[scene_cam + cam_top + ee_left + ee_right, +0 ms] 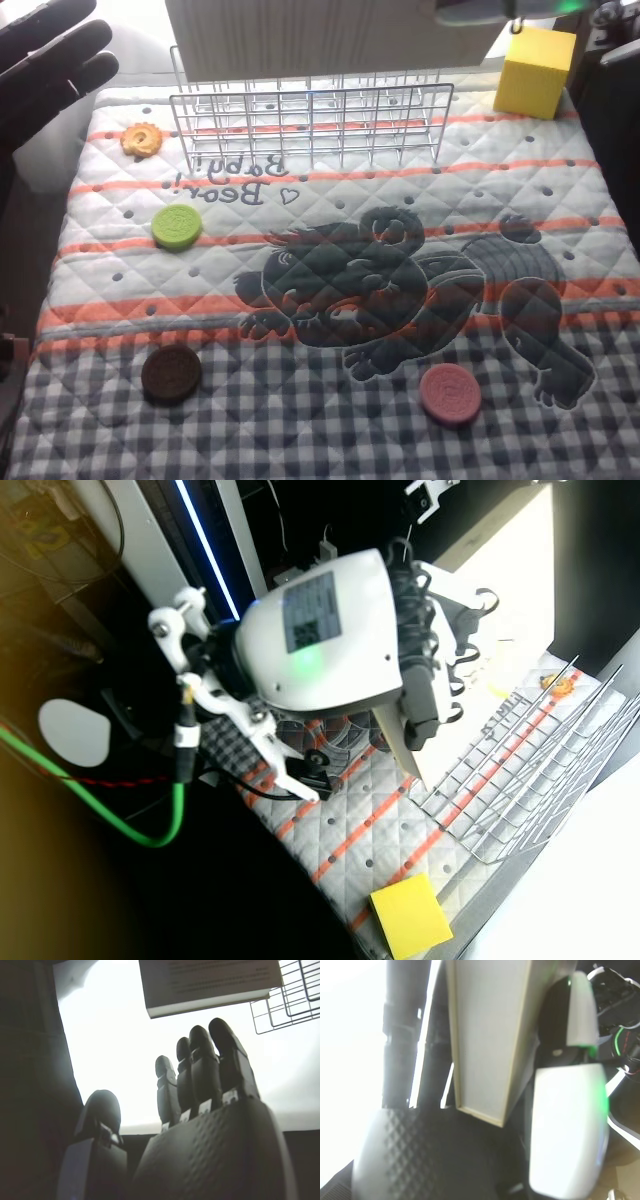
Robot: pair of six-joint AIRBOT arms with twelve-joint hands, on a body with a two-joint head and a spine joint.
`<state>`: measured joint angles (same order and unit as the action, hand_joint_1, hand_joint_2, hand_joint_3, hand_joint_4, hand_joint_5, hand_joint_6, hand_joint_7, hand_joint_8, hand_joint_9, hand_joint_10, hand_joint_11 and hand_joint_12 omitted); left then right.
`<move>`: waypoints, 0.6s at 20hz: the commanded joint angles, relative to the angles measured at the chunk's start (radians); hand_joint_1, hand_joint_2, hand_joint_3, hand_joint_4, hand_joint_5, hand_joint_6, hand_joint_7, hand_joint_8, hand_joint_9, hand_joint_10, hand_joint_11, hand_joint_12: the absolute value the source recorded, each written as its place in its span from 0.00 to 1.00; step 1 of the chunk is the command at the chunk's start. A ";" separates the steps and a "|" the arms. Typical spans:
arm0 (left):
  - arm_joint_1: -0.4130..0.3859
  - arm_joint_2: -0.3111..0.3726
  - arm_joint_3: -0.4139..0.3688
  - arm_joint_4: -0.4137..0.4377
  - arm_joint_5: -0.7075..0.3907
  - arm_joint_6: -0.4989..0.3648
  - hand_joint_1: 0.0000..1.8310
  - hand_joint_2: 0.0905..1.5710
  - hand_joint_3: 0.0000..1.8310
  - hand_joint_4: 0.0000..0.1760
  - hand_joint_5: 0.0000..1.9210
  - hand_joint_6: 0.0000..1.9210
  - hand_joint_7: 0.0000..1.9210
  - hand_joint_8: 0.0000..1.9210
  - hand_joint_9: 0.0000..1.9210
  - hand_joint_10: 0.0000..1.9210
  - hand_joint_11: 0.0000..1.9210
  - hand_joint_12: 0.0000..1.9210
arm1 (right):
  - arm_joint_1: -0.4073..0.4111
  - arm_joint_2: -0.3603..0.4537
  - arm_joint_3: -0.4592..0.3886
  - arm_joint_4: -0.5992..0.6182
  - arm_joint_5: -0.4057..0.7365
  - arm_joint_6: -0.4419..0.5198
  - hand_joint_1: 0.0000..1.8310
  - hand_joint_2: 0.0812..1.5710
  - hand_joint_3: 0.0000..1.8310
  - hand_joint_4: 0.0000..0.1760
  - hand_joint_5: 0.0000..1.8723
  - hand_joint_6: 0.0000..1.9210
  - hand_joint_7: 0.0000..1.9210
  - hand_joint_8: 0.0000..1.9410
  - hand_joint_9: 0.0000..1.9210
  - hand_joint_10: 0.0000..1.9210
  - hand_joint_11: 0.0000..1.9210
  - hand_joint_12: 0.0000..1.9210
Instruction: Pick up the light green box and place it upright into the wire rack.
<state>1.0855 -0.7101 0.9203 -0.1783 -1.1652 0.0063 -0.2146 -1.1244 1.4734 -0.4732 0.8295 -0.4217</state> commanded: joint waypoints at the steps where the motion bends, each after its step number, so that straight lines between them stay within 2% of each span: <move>1: -0.015 -0.003 0.004 -0.011 -0.121 -0.006 0.25 0.73 0.00 0.79 0.21 0.00 0.18 0.00 0.17 0.00 0.02 0.33 | 0.023 0.004 0.009 0.061 0.085 0.002 0.62 0.72 0.00 0.00 0.48 0.56 0.76 0.00 0.85 0.00 0.74 0.32; 2: -0.018 -0.003 0.004 -0.009 -0.120 -0.006 0.25 0.73 0.00 0.78 0.22 0.00 0.18 0.00 0.17 0.00 0.02 0.33 | 0.026 -0.004 0.017 0.065 0.070 0.002 0.62 0.72 0.00 0.00 0.48 0.56 0.76 0.00 0.85 0.00 0.73 0.31; 5: -0.019 -0.005 0.005 -0.007 -0.119 -0.006 0.21 0.73 0.00 0.82 0.22 0.00 0.19 0.00 0.18 0.00 0.03 0.33 | 0.026 -0.024 0.035 0.067 0.054 0.002 0.63 0.71 0.00 0.00 0.50 0.54 0.76 0.00 0.84 0.00 0.74 0.23; 7: -0.021 -0.005 0.005 -0.004 -0.117 -0.006 0.21 0.74 0.00 0.76 0.22 0.00 0.18 0.00 0.18 0.00 0.03 0.33 | 0.026 -0.034 0.042 0.067 0.024 0.002 0.63 0.70 0.00 0.00 0.52 0.51 0.77 0.00 0.83 0.00 0.73 0.21; 8: -0.022 -0.006 0.006 -0.003 -0.117 -0.006 0.20 0.74 0.00 0.78 0.22 0.00 0.19 0.00 0.18 0.00 0.03 0.33 | 0.026 -0.040 0.048 0.067 0.015 0.002 0.63 0.70 0.00 0.00 0.52 0.51 0.77 0.00 0.83 0.00 0.73 0.21; 9: -0.023 -0.006 0.006 -0.003 -0.116 -0.006 0.22 0.74 0.00 0.75 0.22 0.00 0.18 0.00 0.18 0.00 0.03 0.33 | 0.026 -0.045 0.053 0.067 0.011 0.002 0.63 0.70 0.00 0.00 0.52 0.51 0.77 0.00 0.83 0.00 0.74 0.21; 10: -0.023 -0.006 0.006 -0.003 -0.116 -0.006 0.22 0.74 0.00 0.77 0.22 0.00 0.18 0.00 0.18 0.00 0.03 0.33 | 0.026 -0.052 0.057 0.068 0.006 0.002 0.63 0.70 0.00 0.00 0.52 0.51 0.77 0.00 0.83 0.00 0.75 0.22; 11: -0.024 -0.006 0.006 -0.003 -0.117 -0.006 0.22 0.74 0.00 0.74 0.22 0.00 0.18 0.00 0.17 0.00 0.03 0.33 | 0.025 -0.058 0.062 0.069 0.001 0.002 0.63 0.70 0.00 0.00 0.52 0.51 0.77 0.00 0.83 0.00 0.76 0.22; 12: -0.024 -0.006 0.006 -0.002 -0.117 -0.006 0.22 0.74 0.00 0.75 0.22 0.00 0.18 0.00 0.17 0.00 0.03 0.33 | 0.025 -0.061 0.065 0.069 -0.003 0.002 0.63 0.71 0.00 0.00 0.51 0.52 0.77 0.00 0.83 0.00 0.75 0.25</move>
<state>1.0737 -0.7143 0.9226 -0.1680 -1.1587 0.0063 -0.2104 -1.1946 1.5337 -0.4572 0.7227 -0.4217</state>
